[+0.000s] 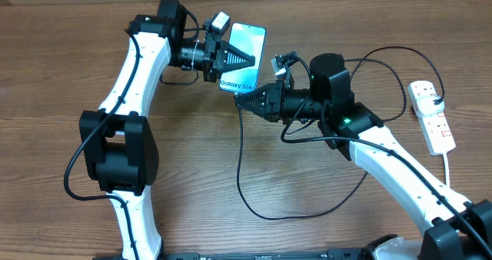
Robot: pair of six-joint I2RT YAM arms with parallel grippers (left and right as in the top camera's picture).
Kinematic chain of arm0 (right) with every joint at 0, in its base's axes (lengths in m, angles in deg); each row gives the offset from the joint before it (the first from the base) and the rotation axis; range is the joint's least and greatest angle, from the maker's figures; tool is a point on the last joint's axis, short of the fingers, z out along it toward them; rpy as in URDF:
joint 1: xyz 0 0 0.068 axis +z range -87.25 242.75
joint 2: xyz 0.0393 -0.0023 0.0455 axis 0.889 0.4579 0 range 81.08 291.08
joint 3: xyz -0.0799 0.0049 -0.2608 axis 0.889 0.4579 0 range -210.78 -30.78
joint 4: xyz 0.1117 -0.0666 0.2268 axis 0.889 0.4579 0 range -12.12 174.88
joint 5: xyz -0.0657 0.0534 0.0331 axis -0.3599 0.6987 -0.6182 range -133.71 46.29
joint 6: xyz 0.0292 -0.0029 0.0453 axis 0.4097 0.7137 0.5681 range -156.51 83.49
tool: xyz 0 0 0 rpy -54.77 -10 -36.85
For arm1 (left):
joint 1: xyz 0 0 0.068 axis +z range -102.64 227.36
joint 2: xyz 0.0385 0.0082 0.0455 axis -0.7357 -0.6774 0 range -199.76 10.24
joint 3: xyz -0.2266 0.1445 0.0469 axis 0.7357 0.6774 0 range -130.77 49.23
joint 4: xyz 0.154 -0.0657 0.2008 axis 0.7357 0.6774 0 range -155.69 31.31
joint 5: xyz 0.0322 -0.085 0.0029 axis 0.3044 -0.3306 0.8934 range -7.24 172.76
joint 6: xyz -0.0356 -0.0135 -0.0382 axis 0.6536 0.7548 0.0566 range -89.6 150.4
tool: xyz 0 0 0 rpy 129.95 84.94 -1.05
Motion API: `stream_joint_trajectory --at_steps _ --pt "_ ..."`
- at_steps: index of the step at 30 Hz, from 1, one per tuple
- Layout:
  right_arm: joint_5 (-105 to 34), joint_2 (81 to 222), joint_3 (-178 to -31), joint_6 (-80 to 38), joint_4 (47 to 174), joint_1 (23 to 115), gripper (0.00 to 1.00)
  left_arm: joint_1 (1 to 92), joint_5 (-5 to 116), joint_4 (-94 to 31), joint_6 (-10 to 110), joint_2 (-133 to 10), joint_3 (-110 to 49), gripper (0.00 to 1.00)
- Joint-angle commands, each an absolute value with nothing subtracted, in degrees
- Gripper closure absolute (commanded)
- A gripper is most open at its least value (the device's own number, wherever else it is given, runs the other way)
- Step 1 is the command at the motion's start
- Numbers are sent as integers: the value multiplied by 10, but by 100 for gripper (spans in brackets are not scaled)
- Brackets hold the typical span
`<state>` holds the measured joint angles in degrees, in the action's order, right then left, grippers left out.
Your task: Plug charger to phone and switch on socket
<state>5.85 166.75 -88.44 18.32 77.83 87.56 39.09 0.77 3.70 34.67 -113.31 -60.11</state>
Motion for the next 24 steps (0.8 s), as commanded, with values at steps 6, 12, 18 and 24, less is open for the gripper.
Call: stream_joint_trajectory --at_steps 6,12,18,24 --pt "-18 1665 -893 170 765 847 96 376 55 43 338 -1119 -607 96" --pt "-18 1665 -893 170 772 849 96 376 54 43 345 -1119 -607 95" --pt "-14 1665 -893 170 782 849 96 376 69 43 358 -1119 -607 96" --pt "-2 1665 -893 101 874 849 96 376 242 23 406 -1119 -607 96"
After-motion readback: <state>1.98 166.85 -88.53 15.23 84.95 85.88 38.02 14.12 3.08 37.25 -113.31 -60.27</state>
